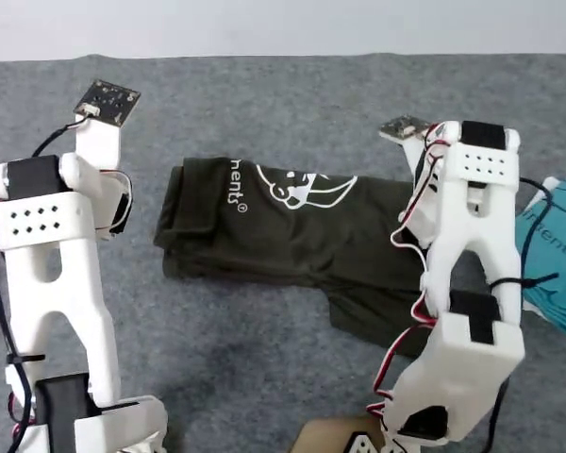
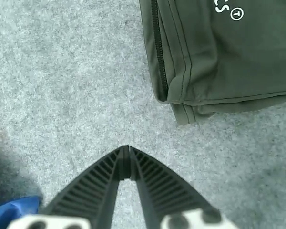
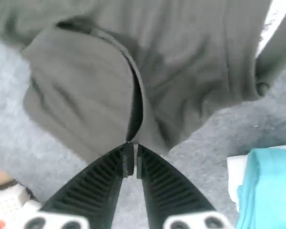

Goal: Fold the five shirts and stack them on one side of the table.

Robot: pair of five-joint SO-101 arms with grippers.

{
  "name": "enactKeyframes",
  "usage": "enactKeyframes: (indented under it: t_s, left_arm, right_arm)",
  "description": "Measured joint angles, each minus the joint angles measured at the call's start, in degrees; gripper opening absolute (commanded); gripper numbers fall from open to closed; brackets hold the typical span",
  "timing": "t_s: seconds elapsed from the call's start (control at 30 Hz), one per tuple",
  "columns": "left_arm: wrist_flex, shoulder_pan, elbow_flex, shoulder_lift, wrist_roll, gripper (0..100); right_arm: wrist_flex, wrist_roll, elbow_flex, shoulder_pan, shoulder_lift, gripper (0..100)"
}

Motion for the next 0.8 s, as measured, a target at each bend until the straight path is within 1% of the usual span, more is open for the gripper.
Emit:
enactKeyframes:
  t_s: [0.47,0.6,0.8]
  left_arm:
    - [0.00,0.00,0.00,0.00,0.18,0]
    - [0.00,0.00,0.00,0.00,0.18,0]
    - [0.00,0.00,0.00,0.00,0.18,0]
  right_arm:
    - [0.00,8.62,34.90,-0.09,-22.42,2.1]
    - [-0.26,10.90,39.74,2.90,-24.70,2.1]
    - [-3.69,13.45,41.41,7.38,-24.79,2.3]
